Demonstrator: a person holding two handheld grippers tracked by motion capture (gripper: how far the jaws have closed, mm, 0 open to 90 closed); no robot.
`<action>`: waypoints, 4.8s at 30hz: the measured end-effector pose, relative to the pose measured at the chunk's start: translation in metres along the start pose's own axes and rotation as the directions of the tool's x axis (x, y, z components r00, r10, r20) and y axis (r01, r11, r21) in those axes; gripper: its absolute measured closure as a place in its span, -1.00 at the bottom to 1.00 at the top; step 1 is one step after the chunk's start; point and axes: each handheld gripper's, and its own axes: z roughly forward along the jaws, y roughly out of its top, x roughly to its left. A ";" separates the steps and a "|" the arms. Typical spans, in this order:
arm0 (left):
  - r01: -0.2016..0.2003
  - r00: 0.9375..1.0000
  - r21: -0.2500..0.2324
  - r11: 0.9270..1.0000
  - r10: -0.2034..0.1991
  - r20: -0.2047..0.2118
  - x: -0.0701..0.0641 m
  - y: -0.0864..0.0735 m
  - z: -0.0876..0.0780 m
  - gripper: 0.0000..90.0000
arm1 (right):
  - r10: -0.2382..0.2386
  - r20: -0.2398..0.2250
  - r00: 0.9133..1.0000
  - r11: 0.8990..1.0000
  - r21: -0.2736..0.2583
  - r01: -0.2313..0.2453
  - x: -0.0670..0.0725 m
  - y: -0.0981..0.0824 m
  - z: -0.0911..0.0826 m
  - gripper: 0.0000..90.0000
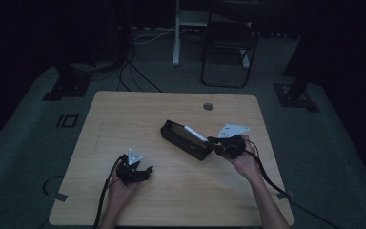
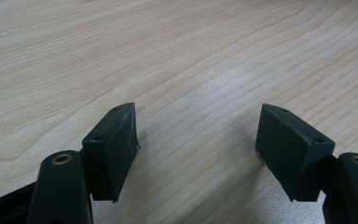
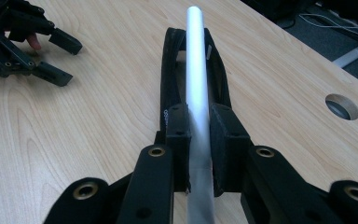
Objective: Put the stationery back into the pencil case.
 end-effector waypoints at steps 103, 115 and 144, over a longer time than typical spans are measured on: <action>-0.002 1.000 0.003 1.000 0.002 0.001 0.000 0.000 0.000 -0.34 | 0.091 -0.013 0.996 0.996 -0.002 -0.091 -0.017 0.004 0.059 0.75; -0.002 1.000 0.004 1.000 0.002 0.001 0.000 0.001 0.000 -0.35 | 0.085 -0.034 0.996 0.996 -0.001 -0.085 -0.015 0.003 0.066 0.75; -0.001 1.000 0.003 1.000 0.001 0.000 0.000 0.001 0.001 -0.35 | 0.082 -0.050 0.995 0.996 0.023 -0.081 -0.015 -0.001 0.078 0.75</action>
